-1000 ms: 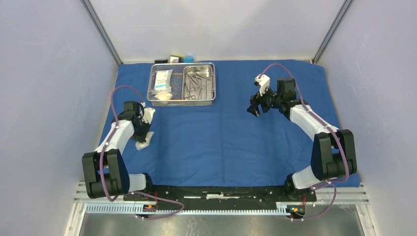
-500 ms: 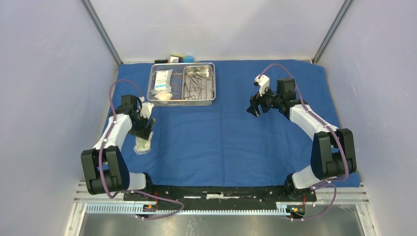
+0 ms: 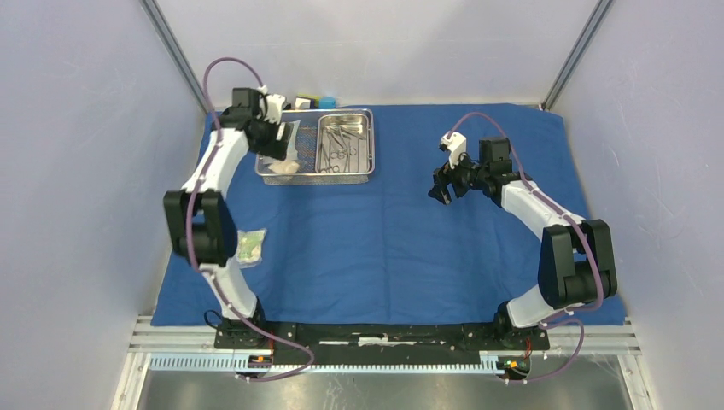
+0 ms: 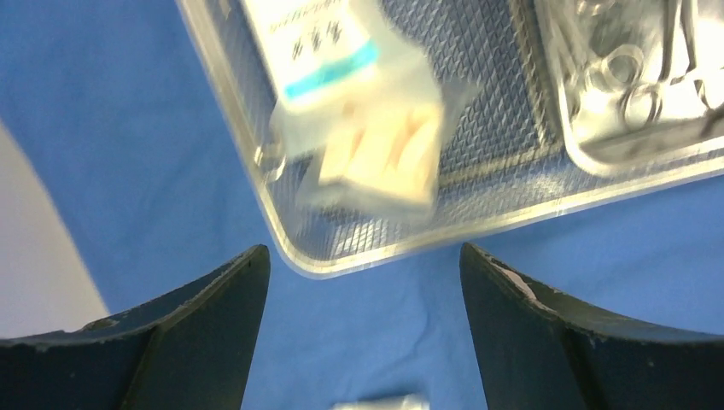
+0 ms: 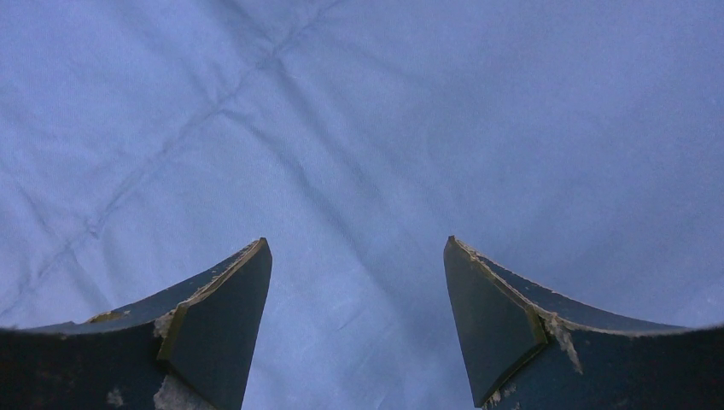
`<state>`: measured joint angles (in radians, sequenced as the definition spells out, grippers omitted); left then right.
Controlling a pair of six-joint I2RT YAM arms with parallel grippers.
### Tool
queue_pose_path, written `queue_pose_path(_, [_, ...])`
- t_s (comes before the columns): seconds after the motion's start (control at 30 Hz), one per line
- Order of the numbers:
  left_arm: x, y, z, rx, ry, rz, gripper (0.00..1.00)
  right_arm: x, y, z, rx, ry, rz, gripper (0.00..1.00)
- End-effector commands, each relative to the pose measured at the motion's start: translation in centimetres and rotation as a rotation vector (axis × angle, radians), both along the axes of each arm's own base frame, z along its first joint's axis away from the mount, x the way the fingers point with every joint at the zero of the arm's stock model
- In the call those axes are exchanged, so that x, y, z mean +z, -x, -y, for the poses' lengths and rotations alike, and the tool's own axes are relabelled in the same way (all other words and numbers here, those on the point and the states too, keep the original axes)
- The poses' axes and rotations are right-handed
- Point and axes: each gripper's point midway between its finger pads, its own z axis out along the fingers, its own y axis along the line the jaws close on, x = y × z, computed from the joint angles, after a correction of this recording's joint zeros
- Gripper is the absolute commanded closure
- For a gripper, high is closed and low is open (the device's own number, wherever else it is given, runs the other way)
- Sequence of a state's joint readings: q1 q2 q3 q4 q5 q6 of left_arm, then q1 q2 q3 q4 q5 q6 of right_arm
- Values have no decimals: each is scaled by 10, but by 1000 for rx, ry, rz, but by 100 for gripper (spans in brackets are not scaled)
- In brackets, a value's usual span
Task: Open and lay out the surgical kit
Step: Place the medical item in the surgical kit, then pick up the medical item from the container.
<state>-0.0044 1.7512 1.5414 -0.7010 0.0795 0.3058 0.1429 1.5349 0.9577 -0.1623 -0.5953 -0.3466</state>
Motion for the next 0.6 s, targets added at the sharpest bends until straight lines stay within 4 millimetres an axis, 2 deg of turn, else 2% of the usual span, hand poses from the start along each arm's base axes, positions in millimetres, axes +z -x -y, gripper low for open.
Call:
queue_pose_path(0.0, [-1,-60,23,63,68,48,13,7,-5,-2,21,-4,31,19])
queue_pose_path(0.1, [-14,-93,27,87,73,52,13,6,-4,-2,21,-3,29,19])
queue_pose_path(0.2, [-28,-111,30,103,75,34,14,5,-3,-1,19,-1,29,19])
queue_pose_path(0.57, [-79,-130,15,153,-13,-19,18,-3,-4,-1,22,9,9,19])
